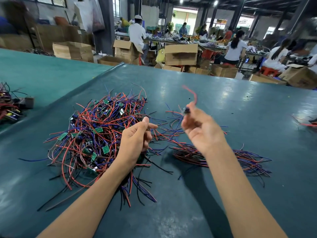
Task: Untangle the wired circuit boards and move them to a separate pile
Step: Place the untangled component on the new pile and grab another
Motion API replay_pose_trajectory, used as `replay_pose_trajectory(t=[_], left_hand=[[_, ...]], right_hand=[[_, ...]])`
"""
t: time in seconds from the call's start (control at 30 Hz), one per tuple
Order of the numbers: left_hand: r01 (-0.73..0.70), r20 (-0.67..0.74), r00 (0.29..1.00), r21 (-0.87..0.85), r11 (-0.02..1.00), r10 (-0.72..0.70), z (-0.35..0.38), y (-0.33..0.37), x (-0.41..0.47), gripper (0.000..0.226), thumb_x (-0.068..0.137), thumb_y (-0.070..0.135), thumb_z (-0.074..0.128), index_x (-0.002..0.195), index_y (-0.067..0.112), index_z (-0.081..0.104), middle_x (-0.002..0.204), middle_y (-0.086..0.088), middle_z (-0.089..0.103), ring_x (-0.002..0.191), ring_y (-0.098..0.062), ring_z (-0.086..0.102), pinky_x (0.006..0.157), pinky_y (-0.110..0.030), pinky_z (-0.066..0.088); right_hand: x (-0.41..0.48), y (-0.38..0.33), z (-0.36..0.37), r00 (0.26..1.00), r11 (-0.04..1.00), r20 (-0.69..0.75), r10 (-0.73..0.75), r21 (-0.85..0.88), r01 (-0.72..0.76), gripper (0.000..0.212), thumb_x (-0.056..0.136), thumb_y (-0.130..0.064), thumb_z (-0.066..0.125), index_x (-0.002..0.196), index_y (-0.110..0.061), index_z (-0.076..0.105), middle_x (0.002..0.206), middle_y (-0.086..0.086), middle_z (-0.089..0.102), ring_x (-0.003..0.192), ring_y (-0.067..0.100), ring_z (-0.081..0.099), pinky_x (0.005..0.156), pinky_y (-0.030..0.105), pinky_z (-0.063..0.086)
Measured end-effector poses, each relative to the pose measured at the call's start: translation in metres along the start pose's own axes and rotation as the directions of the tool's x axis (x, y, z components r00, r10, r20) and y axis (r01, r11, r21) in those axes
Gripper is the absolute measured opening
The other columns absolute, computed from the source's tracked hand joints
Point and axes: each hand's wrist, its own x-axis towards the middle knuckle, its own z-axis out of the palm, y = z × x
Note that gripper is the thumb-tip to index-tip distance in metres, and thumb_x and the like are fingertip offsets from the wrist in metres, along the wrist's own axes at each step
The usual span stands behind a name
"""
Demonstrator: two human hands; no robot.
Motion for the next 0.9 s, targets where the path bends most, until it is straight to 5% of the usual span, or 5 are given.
replay_pose_trajectory(t=[0.13, 0.3, 0.43, 0.7, 0.9], left_hand=[[0.004, 0.001, 1.000, 0.019, 1.000, -0.004, 0.001, 0.000, -0.001, 0.041, 0.105, 0.035, 0.050, 0.080, 0.018, 0.079, 0.056, 0.002, 0.051, 0.040, -0.007, 0.035, 0.038, -0.015, 0.022], [-0.005, 0.012, 1.000, 0.034, 0.999, 0.005, 0.002, 0.002, -0.002, 0.041, 0.105, 0.033, 0.050, 0.081, 0.017, 0.079, 0.057, 0.000, 0.050, 0.041, -0.009, 0.033, 0.039, -0.017, 0.022], [-0.007, 0.002, 1.000, 0.069, 0.998, 0.007, 0.001, 0.002, -0.003, 0.041, 0.105, 0.033, 0.051, 0.080, 0.017, 0.079, 0.057, 0.001, 0.050, 0.042, -0.009, 0.034, 0.040, -0.017, 0.024], [-0.006, 0.008, 1.000, 0.076, 0.997, 0.005, -0.001, 0.003, -0.003, 0.040, 0.104, 0.034, 0.052, 0.081, 0.016, 0.079, 0.059, 0.000, 0.051, 0.044, -0.009, 0.036, 0.040, -0.017, 0.026], [-0.010, 0.012, 1.000, 0.091, 0.996, 0.009, -0.001, 0.005, -0.005, 0.040, 0.104, 0.033, 0.051, 0.081, 0.016, 0.078, 0.058, 0.001, 0.051, 0.044, -0.009, 0.037, 0.041, -0.017, 0.027]], right_hand=[[0.042, -0.034, -0.025, 0.984, 0.993, -0.175, -0.043, 0.098, 0.061, 0.007, 0.093, -0.011, 0.067, 0.088, -0.006, 0.064, 0.071, 0.005, 0.070, 0.062, 0.010, 0.068, 0.061, 0.024, 0.060], [0.081, -0.033, -0.058, 0.906, 0.997, -0.424, 0.018, -0.060, -0.048, 0.007, 0.094, -0.005, 0.066, 0.090, -0.008, 0.061, 0.079, 0.004, 0.058, 0.064, 0.008, 0.055, 0.045, 0.014, 0.047], [0.093, -0.018, -0.070, 0.851, 0.977, -0.523, 0.046, -0.155, -0.148, 0.023, 0.091, 0.011, 0.061, 0.110, 0.000, 0.056, 0.088, 0.014, 0.061, 0.066, 0.017, 0.056, 0.052, 0.024, 0.053], [0.096, -0.023, -0.071, 0.805, 0.992, -0.593, -0.036, -0.119, -0.044, 0.027, 0.081, 0.026, 0.057, 0.100, 0.008, 0.053, 0.092, 0.029, 0.063, 0.071, 0.030, 0.065, 0.069, 0.035, 0.063], [0.095, -0.034, -0.087, 0.812, 0.952, -0.584, 0.000, -0.248, -0.178, 0.045, 0.085, 0.020, 0.055, 0.129, 0.011, 0.050, 0.114, 0.026, 0.064, 0.089, 0.031, 0.069, 0.046, 0.028, 0.057]])
